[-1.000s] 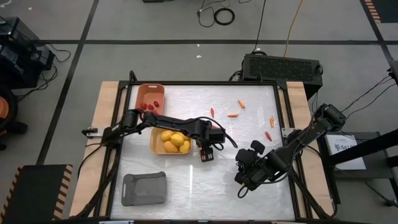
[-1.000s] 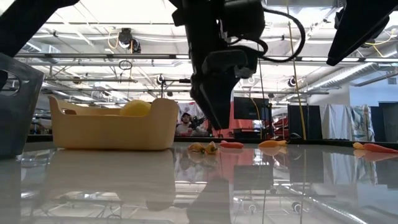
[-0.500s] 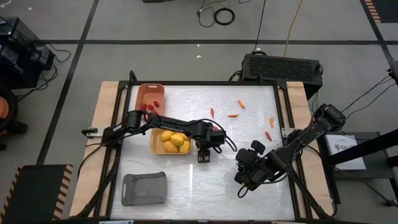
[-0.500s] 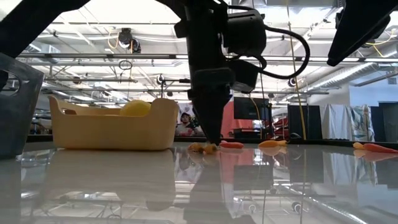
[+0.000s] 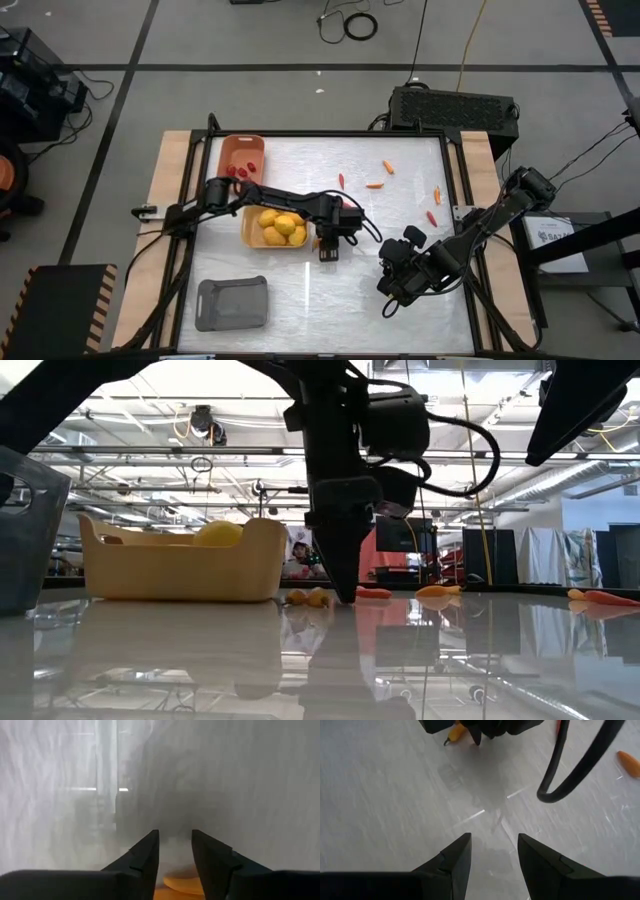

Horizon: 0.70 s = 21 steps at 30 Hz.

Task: Sort produce into baskets
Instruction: Put the yellow chili pepper into the gray bin

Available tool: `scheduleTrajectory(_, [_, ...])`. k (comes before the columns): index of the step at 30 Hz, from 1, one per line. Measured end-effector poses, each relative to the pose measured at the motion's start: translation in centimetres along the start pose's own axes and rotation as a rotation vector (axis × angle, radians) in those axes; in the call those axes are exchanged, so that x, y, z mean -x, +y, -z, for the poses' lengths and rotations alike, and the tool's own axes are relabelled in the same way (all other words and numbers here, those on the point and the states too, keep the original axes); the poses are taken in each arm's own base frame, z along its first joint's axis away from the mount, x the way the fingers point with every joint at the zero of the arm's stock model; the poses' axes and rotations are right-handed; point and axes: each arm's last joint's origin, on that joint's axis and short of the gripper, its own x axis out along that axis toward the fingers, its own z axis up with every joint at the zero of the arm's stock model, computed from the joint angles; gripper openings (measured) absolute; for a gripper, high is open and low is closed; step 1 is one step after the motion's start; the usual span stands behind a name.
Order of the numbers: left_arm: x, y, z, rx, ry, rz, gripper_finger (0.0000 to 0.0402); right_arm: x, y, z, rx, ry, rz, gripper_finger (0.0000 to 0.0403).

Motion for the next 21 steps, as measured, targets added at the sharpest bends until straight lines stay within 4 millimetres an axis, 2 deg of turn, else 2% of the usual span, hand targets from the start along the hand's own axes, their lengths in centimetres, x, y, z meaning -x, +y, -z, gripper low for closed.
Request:
scheduleTrajectory(6, [1.1,-0.4,0.0,-0.058,-0.008,0.016,0.0112,0.0,0.0,0.0,0.0,0.0,-0.001,0.0153])
scheduleTrajectory(12, [4.1,-2.8,0.2,-0.476,-0.023,0.03,0.0152,0.0,0.1,0.0,0.004,-0.004,-0.007,0.0153])
scheduleTrajectory(16, [4.2,-4.4,0.4,-0.702,-0.016,-0.01,0.0195,0.0,0.1,-0.1,-0.008,-0.007,-0.009,0.0153])
scheduleTrajectory(21, [2.2,-5.7,0.8,-0.859,0.068,-0.101,0.0243,0.3,0.3,0.4,-0.04,-0.003,-0.015,0.0153])
